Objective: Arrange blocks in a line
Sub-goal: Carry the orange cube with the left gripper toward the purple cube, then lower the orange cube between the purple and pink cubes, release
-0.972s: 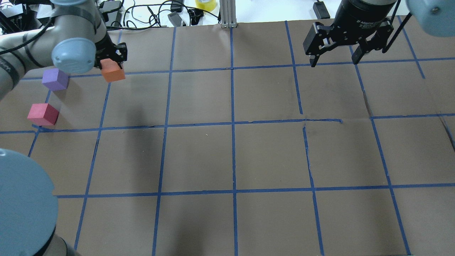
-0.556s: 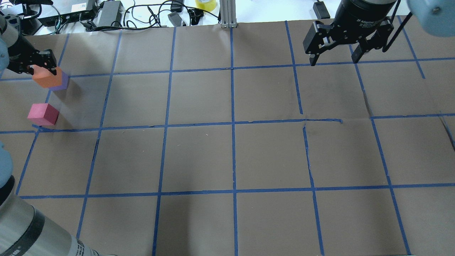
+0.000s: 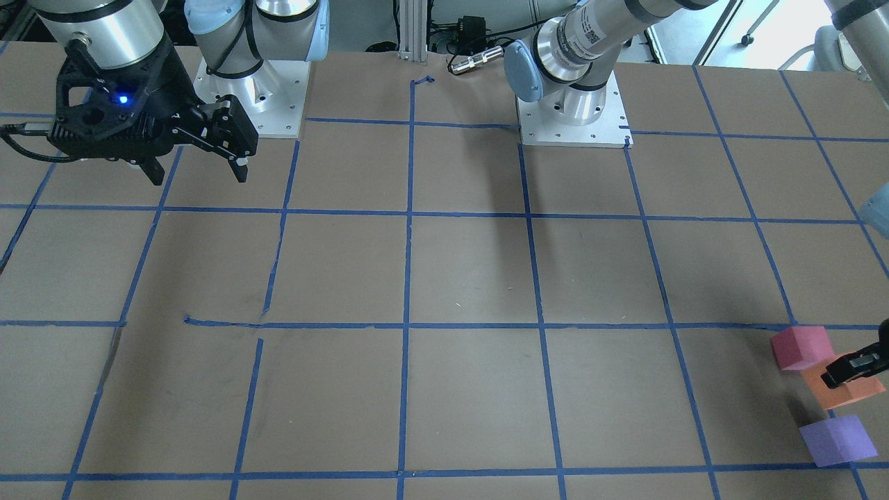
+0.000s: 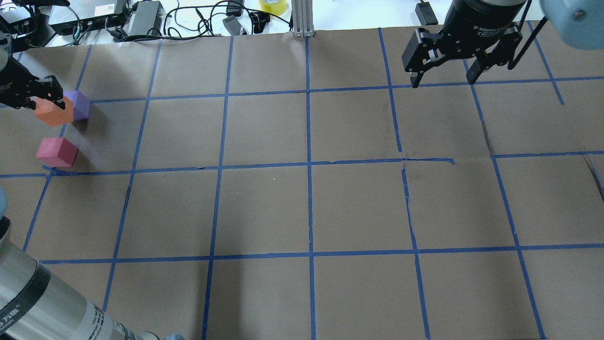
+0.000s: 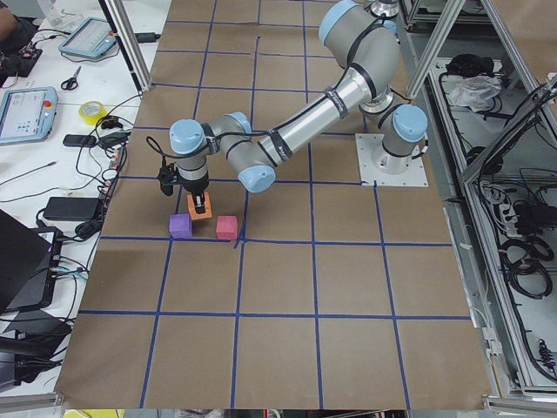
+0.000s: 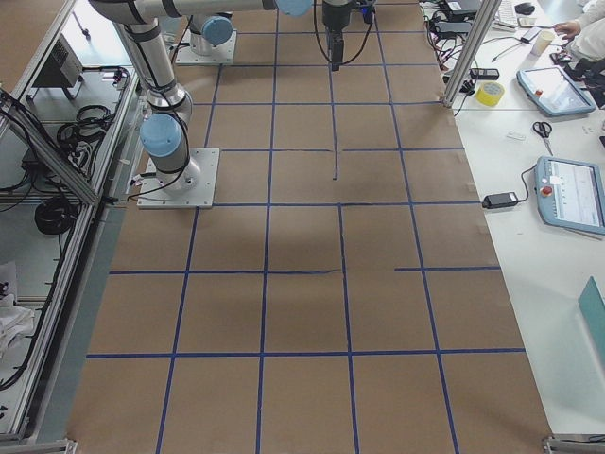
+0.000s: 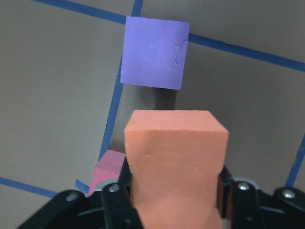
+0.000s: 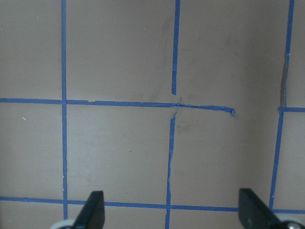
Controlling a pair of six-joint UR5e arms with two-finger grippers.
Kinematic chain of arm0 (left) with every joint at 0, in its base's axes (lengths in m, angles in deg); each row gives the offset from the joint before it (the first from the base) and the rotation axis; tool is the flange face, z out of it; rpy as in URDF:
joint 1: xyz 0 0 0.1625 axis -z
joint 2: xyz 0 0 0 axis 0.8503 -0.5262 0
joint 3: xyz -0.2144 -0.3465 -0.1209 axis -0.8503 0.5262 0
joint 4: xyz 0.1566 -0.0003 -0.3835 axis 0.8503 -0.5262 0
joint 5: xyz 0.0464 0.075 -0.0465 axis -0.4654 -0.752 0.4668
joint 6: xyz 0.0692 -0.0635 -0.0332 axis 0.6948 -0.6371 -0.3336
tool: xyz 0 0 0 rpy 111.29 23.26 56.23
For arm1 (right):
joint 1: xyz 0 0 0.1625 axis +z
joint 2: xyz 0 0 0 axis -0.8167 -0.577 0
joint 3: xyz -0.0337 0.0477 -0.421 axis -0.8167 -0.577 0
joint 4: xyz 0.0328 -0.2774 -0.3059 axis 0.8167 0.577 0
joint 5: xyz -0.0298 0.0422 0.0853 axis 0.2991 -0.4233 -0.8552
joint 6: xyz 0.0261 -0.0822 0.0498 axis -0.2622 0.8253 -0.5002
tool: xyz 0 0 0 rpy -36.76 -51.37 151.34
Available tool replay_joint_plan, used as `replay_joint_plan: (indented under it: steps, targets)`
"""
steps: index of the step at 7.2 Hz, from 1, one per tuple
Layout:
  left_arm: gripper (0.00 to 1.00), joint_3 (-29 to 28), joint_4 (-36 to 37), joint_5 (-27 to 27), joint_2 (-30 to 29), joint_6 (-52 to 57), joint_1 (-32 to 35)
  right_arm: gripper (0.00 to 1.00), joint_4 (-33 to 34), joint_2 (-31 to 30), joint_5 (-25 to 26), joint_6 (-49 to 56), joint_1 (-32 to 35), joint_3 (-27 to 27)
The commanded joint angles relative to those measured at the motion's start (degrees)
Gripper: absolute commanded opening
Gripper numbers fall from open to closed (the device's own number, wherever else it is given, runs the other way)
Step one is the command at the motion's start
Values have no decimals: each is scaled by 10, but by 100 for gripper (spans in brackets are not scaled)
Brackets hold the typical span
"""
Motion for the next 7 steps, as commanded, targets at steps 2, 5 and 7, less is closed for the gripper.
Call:
replay_joint_plan:
  steps: [2,5,7]
  targets:
    - [0,-6,5,-25,-22,41,-1,100,0,1,0,1,1,1]
    - [0,-6,4,-25,-40,39,-1,100,0,-1,-1,1,1,1]
    - [0,-10,16,-25,-58,40,-1,100,2,-3,2,0,-1,2]
